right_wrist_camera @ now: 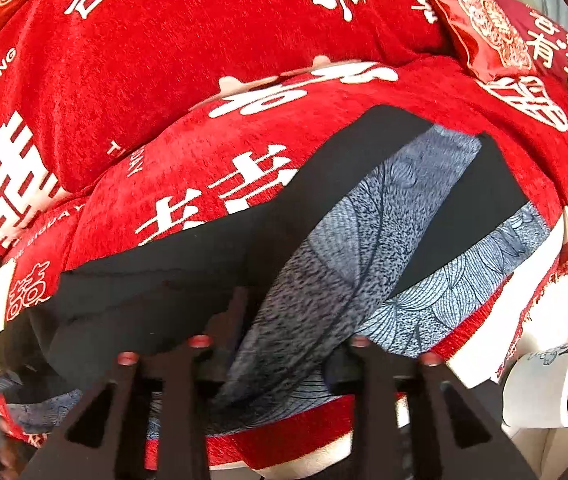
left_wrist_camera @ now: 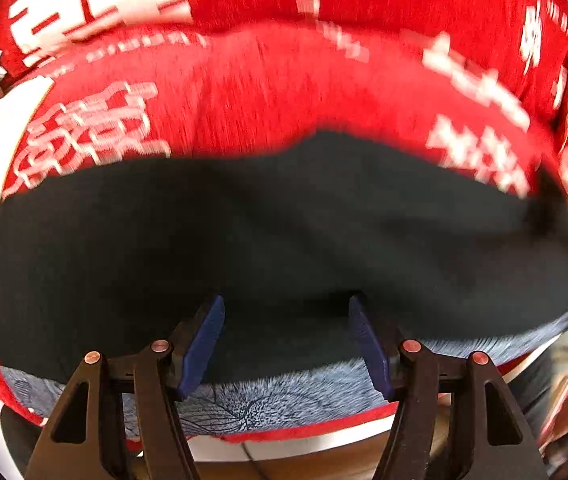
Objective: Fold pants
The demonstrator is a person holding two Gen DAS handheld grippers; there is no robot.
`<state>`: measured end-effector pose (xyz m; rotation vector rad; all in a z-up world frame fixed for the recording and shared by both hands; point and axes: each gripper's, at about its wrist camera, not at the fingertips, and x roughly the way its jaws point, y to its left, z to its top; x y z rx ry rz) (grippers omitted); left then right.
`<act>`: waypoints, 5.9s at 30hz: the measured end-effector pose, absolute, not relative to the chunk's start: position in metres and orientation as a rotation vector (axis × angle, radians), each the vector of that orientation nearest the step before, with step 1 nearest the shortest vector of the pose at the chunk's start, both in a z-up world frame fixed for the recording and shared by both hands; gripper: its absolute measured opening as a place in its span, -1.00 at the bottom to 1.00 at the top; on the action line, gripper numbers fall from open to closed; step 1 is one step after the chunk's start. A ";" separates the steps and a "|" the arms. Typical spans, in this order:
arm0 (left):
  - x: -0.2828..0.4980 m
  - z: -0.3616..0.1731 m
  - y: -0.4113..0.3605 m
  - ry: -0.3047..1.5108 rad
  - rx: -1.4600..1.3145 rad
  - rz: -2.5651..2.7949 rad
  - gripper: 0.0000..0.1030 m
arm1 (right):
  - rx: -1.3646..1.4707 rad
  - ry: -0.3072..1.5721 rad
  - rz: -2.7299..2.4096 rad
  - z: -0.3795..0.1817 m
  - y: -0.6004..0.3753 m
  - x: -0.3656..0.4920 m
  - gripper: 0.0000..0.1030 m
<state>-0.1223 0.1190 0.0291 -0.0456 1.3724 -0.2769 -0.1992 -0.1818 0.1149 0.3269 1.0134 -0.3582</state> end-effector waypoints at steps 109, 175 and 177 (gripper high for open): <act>-0.032 0.032 0.016 1.338 0.019 -0.070 1.00 | 0.225 0.981 -0.378 0.133 -0.442 -0.198 -0.84; -0.111 0.021 0.148 1.285 0.001 -0.023 1.00 | -0.098 1.237 0.082 0.065 -0.044 -0.132 0.71; -0.119 0.018 0.161 1.294 0.001 -0.017 1.00 | -0.164 1.206 0.048 0.059 -0.036 -0.131 0.89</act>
